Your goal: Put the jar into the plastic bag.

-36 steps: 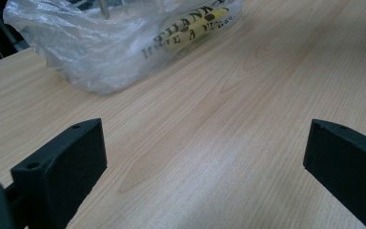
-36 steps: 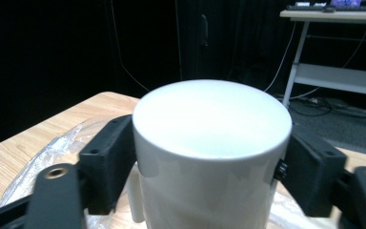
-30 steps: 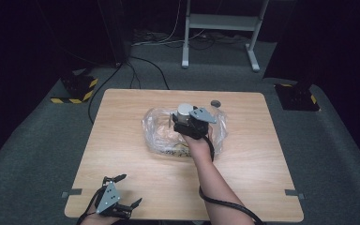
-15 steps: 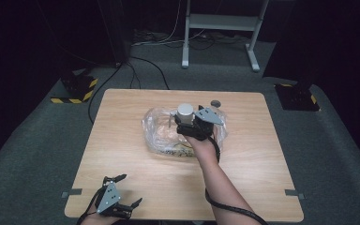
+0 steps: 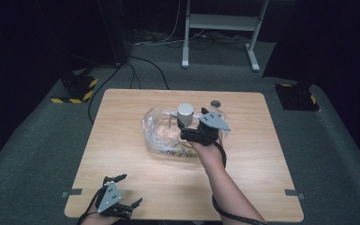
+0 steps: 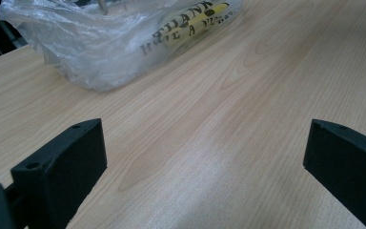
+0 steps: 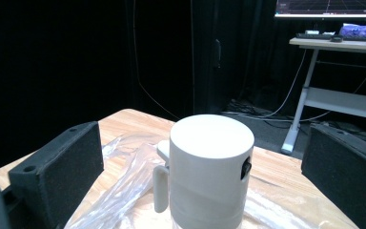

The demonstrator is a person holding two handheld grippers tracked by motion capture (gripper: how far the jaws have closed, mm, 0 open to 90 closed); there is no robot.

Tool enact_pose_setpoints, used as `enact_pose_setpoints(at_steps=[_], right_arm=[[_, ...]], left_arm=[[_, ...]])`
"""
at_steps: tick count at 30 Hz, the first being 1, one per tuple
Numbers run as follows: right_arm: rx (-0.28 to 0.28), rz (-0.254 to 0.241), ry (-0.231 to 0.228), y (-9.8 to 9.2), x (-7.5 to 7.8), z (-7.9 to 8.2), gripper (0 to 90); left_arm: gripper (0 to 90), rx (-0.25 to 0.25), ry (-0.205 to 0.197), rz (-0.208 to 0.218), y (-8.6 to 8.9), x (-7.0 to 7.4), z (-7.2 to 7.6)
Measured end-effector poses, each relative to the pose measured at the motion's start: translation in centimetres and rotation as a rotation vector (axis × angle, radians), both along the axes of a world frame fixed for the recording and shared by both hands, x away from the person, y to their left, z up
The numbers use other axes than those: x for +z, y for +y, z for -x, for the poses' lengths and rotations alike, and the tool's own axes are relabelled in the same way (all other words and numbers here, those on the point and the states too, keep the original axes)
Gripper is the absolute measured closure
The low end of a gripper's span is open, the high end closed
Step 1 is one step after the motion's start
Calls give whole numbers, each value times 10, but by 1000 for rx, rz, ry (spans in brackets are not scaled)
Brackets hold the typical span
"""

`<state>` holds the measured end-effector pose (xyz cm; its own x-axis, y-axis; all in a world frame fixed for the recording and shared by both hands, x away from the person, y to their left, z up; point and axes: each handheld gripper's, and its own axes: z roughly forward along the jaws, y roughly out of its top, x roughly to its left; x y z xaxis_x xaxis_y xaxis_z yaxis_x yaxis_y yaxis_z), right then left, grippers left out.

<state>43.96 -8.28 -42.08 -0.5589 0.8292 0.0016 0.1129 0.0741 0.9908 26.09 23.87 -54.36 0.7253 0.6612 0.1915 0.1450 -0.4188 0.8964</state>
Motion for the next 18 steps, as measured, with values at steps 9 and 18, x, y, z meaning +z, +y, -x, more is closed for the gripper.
enact_pose_setpoints(at_steps=[9, 18], right_arm=[[5, 12, 7, -10, -6, 14, 2], [11, 16, 11, -24, -15, 32, 2]], left_arm=[[12, 0, 2, 2, 0, 0, 0], [12, -1, 3, -8, -1, 0, 0]])
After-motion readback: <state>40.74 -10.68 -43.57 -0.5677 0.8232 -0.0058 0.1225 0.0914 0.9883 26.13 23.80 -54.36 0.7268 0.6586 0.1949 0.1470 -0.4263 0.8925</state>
